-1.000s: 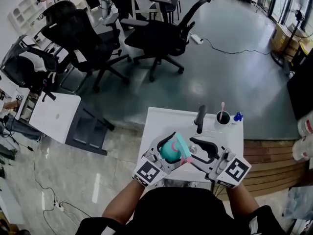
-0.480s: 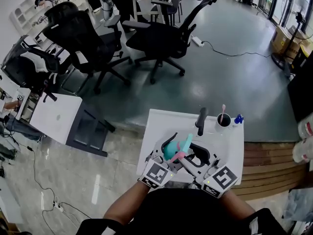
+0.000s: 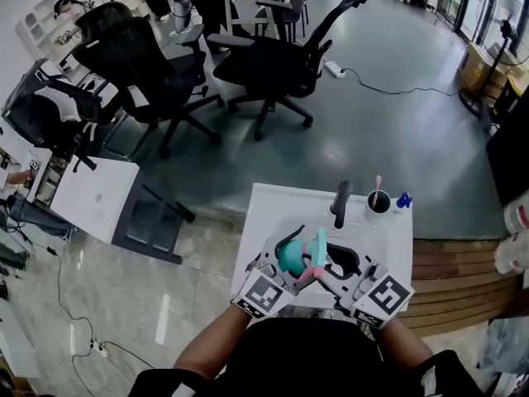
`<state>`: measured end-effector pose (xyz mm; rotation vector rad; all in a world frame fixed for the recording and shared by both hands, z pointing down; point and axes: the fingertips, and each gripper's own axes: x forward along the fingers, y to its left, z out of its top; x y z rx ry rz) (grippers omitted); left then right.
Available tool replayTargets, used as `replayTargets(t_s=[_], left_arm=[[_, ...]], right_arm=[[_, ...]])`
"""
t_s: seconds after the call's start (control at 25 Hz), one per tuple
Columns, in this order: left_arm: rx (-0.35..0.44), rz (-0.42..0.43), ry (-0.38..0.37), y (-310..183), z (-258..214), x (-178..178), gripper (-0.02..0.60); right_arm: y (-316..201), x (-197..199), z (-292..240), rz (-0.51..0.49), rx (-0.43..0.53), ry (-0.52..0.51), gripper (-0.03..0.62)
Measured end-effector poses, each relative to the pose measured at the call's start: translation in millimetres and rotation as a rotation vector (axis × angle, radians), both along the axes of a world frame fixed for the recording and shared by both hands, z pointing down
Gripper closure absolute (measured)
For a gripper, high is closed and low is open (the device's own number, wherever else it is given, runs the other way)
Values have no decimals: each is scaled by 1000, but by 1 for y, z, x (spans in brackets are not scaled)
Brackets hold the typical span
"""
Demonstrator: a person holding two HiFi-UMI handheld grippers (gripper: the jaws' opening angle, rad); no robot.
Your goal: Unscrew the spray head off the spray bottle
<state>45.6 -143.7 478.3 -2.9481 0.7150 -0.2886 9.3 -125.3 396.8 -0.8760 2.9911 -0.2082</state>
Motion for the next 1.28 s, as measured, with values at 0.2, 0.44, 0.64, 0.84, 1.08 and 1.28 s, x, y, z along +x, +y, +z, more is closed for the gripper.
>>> replayTargets(t_s=[0.2, 0.44, 0.64, 0.84, 1.08, 1.28], left_arm=[[38, 160, 16, 21, -13, 4, 156], [53, 287, -34, 41, -19, 2, 156], [56, 279, -69, 40, -10, -2, 156], [41, 240, -97, 31, 12, -8, 156], [36, 63, -177, 7, 36, -17, 156], [4, -30, -248, -5, 61, -26, 156]], right_arm=[[22, -7, -12, -183, 54, 38, 457], [42, -4, -15, -334, 147, 125, 457], [42, 0, -18, -328, 182, 137, 457], [38, 8, -26, -290, 184, 100, 457], [29, 22, -44, -202, 189, 44, 457], [27, 32, -62, -149, 226, 22, 457]])
